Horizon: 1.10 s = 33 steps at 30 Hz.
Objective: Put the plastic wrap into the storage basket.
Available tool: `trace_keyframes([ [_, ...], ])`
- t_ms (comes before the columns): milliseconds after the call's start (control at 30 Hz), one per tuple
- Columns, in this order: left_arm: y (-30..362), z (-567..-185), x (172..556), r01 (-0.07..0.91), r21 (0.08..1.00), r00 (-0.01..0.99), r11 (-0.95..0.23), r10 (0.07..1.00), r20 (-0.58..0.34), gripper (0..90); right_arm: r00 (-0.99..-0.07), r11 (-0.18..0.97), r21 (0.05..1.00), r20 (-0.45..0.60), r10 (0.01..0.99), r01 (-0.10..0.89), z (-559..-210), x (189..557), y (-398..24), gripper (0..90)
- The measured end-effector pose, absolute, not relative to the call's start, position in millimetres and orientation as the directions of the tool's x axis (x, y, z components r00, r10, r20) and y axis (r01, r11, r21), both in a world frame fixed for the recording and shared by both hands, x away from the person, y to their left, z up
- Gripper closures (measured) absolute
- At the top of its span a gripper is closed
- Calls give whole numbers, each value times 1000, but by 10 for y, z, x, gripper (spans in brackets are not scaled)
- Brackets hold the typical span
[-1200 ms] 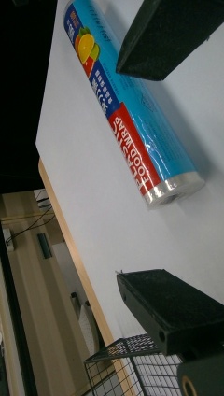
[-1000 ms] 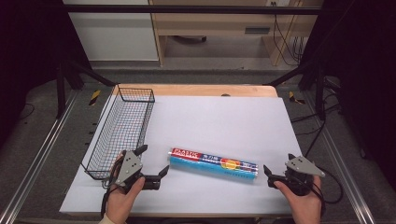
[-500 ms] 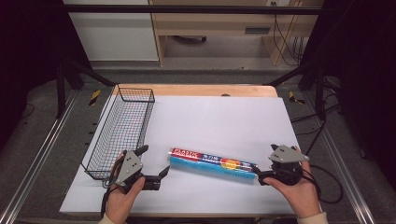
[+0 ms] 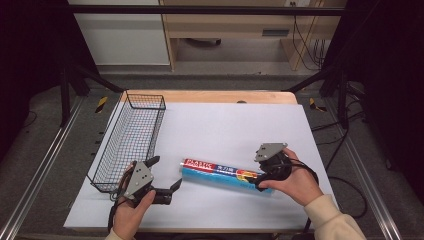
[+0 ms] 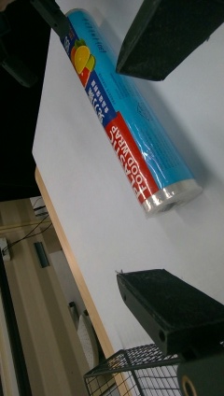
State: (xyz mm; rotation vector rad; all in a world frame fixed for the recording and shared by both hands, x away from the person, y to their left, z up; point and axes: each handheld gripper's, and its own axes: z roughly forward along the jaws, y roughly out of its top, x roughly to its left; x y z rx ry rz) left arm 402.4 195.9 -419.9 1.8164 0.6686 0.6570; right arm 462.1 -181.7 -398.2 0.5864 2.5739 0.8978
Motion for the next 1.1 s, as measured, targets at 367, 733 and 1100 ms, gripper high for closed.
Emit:
trace_keyframes([
  [367,1957,-4202,4027,140,942,699,-305,704,124,22,-900,770,585,-149,410,254,-4187,4769,-1638,96],
  [733,1958,-4205,4032,143,940,703,-311,700,125,23,-928,816,517,-101,359,260,-4375,4789,-1566,96],
  [1100,1951,-4208,4041,147,936,710,-321,693,127,23,-936,847,457,-76,343,273,-4497,4844,-1521,130],
])
